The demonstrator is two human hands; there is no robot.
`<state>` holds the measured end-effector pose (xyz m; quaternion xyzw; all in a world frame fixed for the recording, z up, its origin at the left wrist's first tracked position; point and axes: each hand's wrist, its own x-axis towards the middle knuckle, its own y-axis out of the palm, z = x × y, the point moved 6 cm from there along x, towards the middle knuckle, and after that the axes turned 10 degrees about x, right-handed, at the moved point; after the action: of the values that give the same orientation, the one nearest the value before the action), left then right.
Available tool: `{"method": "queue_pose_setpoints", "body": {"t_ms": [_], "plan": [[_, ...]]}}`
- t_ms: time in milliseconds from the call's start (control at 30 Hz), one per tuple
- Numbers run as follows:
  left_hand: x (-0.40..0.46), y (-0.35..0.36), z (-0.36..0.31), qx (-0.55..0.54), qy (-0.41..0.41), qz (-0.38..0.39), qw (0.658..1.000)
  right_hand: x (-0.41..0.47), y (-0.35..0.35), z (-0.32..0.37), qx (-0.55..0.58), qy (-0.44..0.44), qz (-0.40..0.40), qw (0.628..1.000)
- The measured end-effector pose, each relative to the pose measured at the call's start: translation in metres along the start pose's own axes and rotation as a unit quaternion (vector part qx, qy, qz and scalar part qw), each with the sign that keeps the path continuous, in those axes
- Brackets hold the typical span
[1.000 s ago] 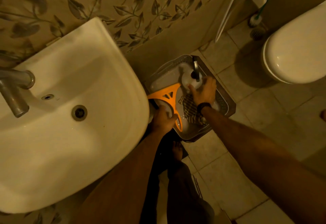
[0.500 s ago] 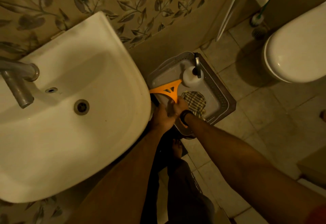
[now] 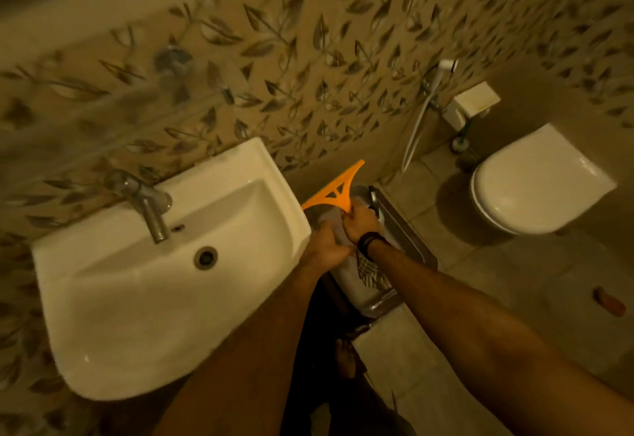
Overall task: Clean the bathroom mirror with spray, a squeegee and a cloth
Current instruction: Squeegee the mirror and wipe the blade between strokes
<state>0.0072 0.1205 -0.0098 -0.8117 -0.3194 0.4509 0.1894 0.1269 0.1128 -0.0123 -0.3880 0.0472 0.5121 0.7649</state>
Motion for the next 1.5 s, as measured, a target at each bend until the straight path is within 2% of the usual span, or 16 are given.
{"method": "queue_pose_setpoints", "body": {"t_ms": [100, 233, 333, 433, 567, 667, 767, 967, 1067, 1233, 1300, 1367, 1500], "plan": [[-0.020, -0.041, -0.012, -0.006, 0.020, -0.026, 0.999, -0.021, -0.029, 0.050, 0.012, -0.059, -0.084, 0.995], [-0.052, -0.100, -0.022, -0.016, 0.063, -0.056, 0.996, -0.054, -0.047, 0.134, 0.136, -0.157, -0.110, 0.972], [-0.082, -0.155, -0.027, -0.032, 0.114, -0.070, 0.990, -0.083, -0.049, 0.203, 0.187, -0.236, -0.144, 0.943], [-0.111, -0.206, -0.030, -0.058, 0.150, -0.096, 0.982, -0.099, -0.050, 0.232, 0.197, -0.214, -0.191, 0.937], [-0.145, -0.254, -0.029, -0.091, 0.190, -0.124, 0.970, -0.117, -0.064, 0.222, 0.235, -0.130, -0.283, 0.921], [-0.167, -0.282, -0.025, -0.076, 0.216, -0.158, 0.961, -0.144, -0.075, 0.244, 0.287, -0.165, -0.324, 0.886], [-0.182, -0.302, -0.026, -0.079, 0.231, -0.167, 0.955, -0.169, -0.080, 0.294, 0.322, -0.241, -0.307, 0.863], [-0.209, -0.332, -0.031, -0.065, 0.246, -0.162, 0.953, -0.211, -0.063, 0.387, 0.391, -0.343, -0.174, 0.836], [-0.227, -0.358, -0.029, -0.071, 0.256, -0.198, 0.944, -0.227, -0.051, 0.427, 0.399, -0.370, -0.137, 0.828], [-0.265, -0.410, -0.008, -0.083, 0.243, -0.331, 0.908, -0.254, -0.022, 0.484, 0.394, -0.424, -0.076, 0.812], [-0.279, -0.430, -0.002, -0.094, 0.253, -0.362, 0.892, -0.264, -0.009, 0.506, 0.368, -0.459, -0.047, 0.807], [-0.290, -0.452, 0.005, -0.087, 0.262, -0.386, 0.880, -0.270, 0.004, 0.529, 0.322, -0.496, -0.042, 0.805], [-0.305, -0.494, 0.020, -0.049, 0.242, -0.422, 0.872, -0.282, 0.006, 0.568, 0.282, -0.539, -0.086, 0.789]]}}
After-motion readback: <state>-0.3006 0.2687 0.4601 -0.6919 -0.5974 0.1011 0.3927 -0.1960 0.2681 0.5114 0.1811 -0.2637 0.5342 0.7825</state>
